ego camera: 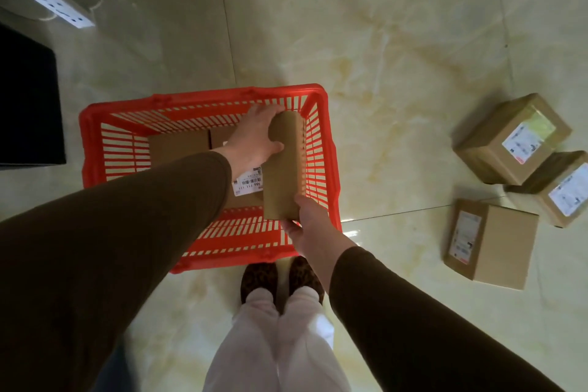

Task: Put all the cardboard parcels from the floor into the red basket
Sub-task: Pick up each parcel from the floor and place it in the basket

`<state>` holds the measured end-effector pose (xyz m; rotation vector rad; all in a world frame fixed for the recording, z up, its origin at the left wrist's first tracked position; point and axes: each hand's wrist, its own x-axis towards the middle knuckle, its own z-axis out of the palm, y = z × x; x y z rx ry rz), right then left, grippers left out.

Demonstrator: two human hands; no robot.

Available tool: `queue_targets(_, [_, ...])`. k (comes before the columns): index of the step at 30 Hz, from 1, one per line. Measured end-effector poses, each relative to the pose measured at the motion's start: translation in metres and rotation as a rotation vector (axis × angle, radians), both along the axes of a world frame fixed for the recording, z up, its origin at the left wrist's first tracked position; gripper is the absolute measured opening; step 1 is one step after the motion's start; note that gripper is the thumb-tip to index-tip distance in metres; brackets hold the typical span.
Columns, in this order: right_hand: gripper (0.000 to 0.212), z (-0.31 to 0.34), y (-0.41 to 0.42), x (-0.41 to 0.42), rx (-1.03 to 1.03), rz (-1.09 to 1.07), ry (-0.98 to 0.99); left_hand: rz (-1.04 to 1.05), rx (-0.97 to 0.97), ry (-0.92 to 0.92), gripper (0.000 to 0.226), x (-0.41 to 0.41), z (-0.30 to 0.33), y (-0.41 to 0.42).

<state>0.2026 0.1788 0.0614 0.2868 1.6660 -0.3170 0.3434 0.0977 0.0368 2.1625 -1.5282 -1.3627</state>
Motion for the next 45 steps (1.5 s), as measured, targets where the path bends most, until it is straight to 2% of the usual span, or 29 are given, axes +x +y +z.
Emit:
queue_targets(7, [0.029, -0.043, -0.014, 0.000, 0.041, -0.051, 0.041, -0.101, 0.000, -0.153, 0.082, -0.002, -0.052, -0.010])
queue_targets(11, [0.010, -0.061, -0.014, 0.005, 0.083, -0.086, 0.048, -0.162, -0.042, -0.223, 0.081, -0.002, -0.077, -0.009])
queue_targets(16, [0.010, -0.080, -0.012, 0.006, 0.101, -0.117, 0.060, -0.206, -0.031, -0.264, 0.081, 0.000, -0.099, -0.007])
queue_targets(20, [0.020, -0.079, -0.007, 0.003, 0.051, -0.087, 0.045, -0.176, -0.073, -0.273, 0.080, 0.002, -0.100, 0.000])
queue_targets(25, [0.038, -0.055, -0.010, -0.009, -0.030, 0.076, -0.017, -0.167, -0.094, -0.265, 0.078, 0.006, -0.073, 0.014])
queue_targets(31, [0.029, 0.001, -0.002, -0.020, -0.128, -0.055, -0.081, -0.136, -0.047, -0.247, 0.071, 0.000, -0.013, 0.038])
queue_targets(34, [0.022, 0.031, 0.007, -0.039, -0.210, -0.010, -0.046, -0.143, -0.020, -0.198, 0.064, -0.019, 0.023, 0.048])
queue_targets(38, [0.006, 0.061, 0.018, -0.089, -0.248, 0.045, 0.086, -0.153, 0.035, -0.135, 0.062, -0.057, 0.060, 0.064])
queue_targets(45, [0.022, 0.079, 0.036, -0.215, -0.307, 0.051, 0.162, -0.261, 0.020, -0.111, 0.060, -0.157, 0.089, 0.075])
